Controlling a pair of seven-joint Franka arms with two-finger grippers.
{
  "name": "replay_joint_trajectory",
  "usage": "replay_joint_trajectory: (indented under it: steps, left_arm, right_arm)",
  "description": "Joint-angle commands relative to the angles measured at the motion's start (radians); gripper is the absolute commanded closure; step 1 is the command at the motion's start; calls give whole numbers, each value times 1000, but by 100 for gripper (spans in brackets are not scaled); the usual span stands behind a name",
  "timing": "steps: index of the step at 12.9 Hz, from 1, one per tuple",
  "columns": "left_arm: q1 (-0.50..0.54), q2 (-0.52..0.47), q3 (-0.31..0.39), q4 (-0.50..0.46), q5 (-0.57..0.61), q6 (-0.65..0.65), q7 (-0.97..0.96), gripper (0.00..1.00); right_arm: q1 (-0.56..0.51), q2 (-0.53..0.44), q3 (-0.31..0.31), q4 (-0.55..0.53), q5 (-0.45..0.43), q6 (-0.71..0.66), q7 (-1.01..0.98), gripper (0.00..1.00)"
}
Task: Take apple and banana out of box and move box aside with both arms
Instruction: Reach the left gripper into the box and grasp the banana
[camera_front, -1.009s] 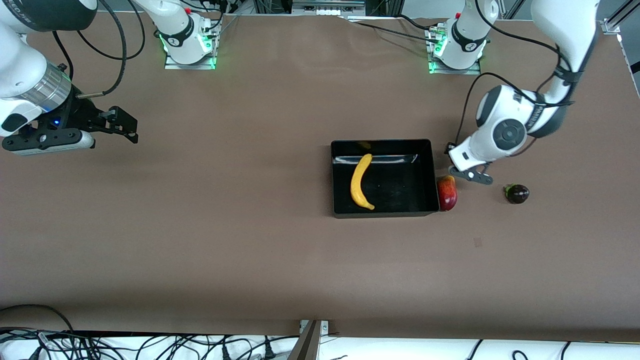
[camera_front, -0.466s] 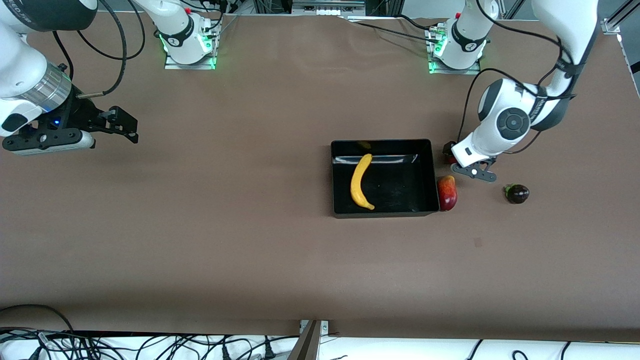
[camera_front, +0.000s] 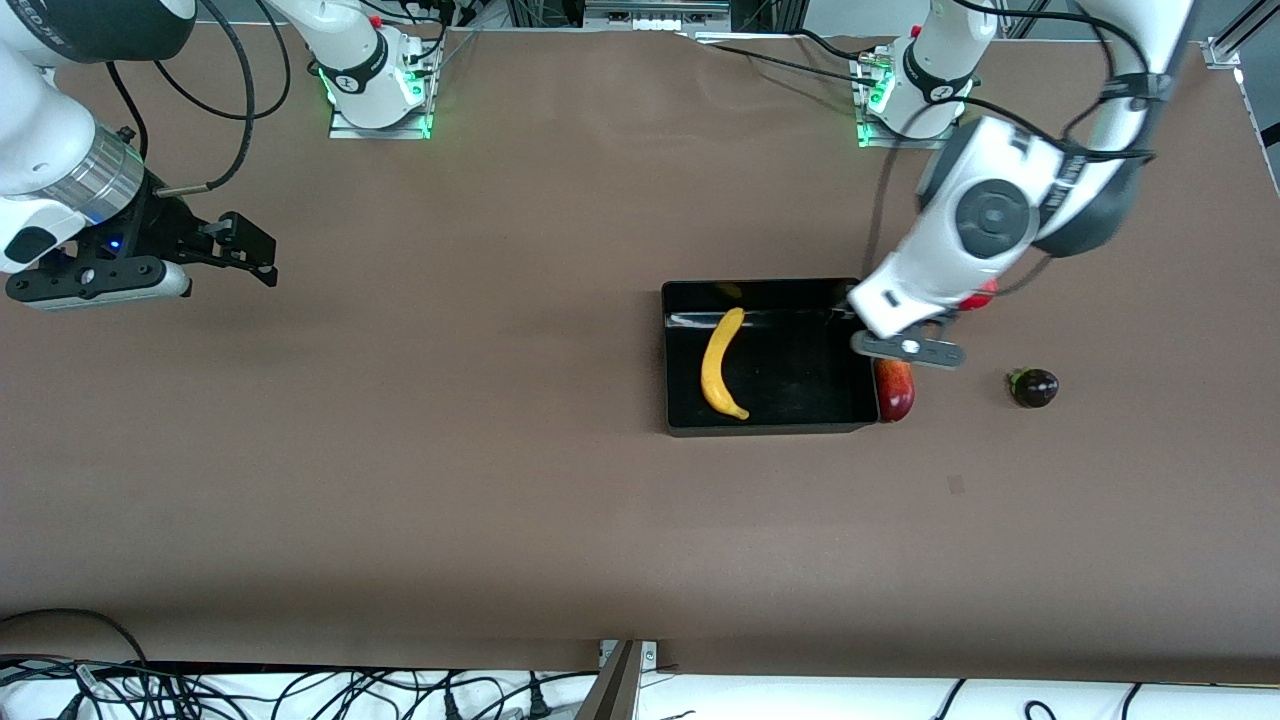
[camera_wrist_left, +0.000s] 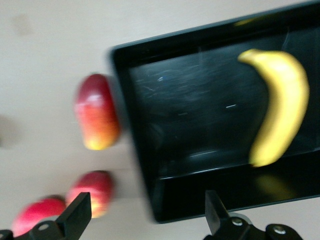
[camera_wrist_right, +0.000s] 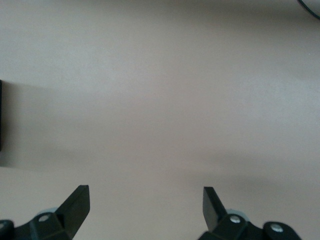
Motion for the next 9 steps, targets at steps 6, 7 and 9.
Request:
replay_joint_trajectory:
  steps: [6, 7, 9]
  left_arm:
    - [-181, 383, 0, 238, 25, 143, -325, 0]
    - [-183, 403, -2, 234, 33, 178, -326, 0]
    - [-215, 434, 9, 232, 36, 204, -329, 0]
  right_arm:
    - [1, -4, 0, 9, -3, -7, 9, 0]
    - [1, -4, 1, 9, -3, -7, 9, 0]
    - [1, -4, 1, 9, -4, -7, 9, 0]
